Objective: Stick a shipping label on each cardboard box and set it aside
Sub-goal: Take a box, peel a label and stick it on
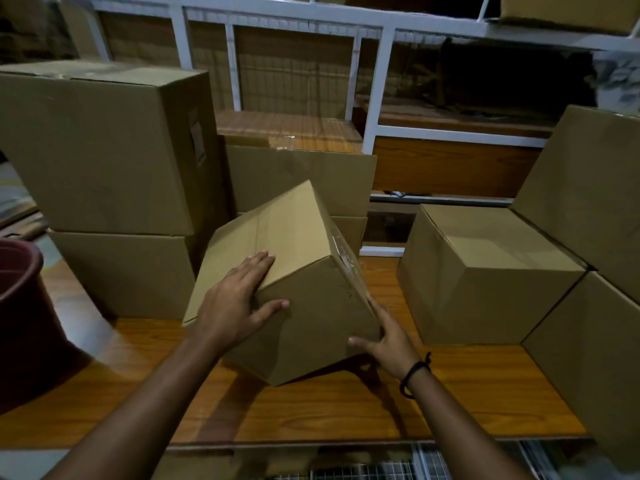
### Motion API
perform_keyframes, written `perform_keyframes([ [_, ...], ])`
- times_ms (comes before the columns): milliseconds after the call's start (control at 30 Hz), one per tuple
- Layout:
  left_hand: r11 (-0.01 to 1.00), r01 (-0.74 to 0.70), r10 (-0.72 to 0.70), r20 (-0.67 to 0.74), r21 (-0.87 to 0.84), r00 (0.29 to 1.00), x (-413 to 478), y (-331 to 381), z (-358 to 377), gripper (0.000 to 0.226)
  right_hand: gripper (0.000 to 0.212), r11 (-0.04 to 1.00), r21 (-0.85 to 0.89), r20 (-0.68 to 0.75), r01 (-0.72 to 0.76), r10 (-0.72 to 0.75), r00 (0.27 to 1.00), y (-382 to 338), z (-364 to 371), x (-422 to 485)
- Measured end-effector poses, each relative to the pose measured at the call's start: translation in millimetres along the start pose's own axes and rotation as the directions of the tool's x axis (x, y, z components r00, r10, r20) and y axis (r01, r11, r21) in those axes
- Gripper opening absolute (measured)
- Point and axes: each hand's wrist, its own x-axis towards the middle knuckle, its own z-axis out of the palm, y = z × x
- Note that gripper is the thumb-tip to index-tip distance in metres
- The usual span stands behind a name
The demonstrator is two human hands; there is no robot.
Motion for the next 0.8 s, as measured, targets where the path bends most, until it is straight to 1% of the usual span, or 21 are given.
perform_keyframes([
  [67,0.998,0.043,-0.043,0.002,-0.045,0.999,3,6,-6,0.086,0.091,0.997,0.075,-0.025,0.004,-0.002,1.0,8,4,4],
  [133,0.996,0.082,-0.08,0.047,-0.035,0.996,10,12,-13,0.086,0.087,0.997,0.082,-0.064,0.015,-0.01,0.998,9,8,6],
  [200,0.998,0.06,-0.062,0.071,0.036,0.996,16,20,-20,0.091,0.083,0.997,0.065,-0.09,0.039,-0.033,0.995,3,11,7],
  [267,0.995,0.004,-0.008,0.046,0.105,0.999,22,28,-25,0.091,0.08,0.997,0.023,-0.121,0.078,-0.074,0.99,-4,14,8],
  [333,0.993,-0.03,0.03,0.003,0.114,1.0,24,34,-34,0.086,0.077,0.995,-0.008,-0.169,0.1,-0.1,0.981,-13,15,8],
  [400,0.997,-0.062,0.065,-0.061,0.048,0.996,26,33,-42,0.075,0.073,0.99,-0.071,-0.243,0.123,-0.137,0.96,-22,9,8],
  [467,0.996,-0.091,0.091,-0.103,0.003,0.991,23,25,-44,0.058,0.069,0.969,-0.193,-0.31,0.152,-0.208,0.928,-31,-2,6],
  [533,0.996,-0.071,0.064,-0.133,-0.053,0.989,17,18,-35,0.049,0.066,0.939,-0.304,-0.346,0.161,-0.266,0.899,-39,-17,1],
  [667,0.967,0.015,-0.053,-0.141,-0.255,0.989,2,13,-3,0.05,0.061,0.866,-0.465,-0.336,0.183,-0.364,0.869,-38,-33,-10],
  [733,0.957,0.034,-0.079,-0.145,-0.287,0.986,-6,9,12,0.05,0.061,0.829,-0.529,-0.32,0.182,-0.394,0.862,-30,-34,-14],
  [800,0.945,0.059,-0.108,-0.135,-0.322,0.985,-11,6,24,0.05,0.06,0.813,-0.558,-0.307,0.166,-0.388,0.869,-24,-35,-16],
])
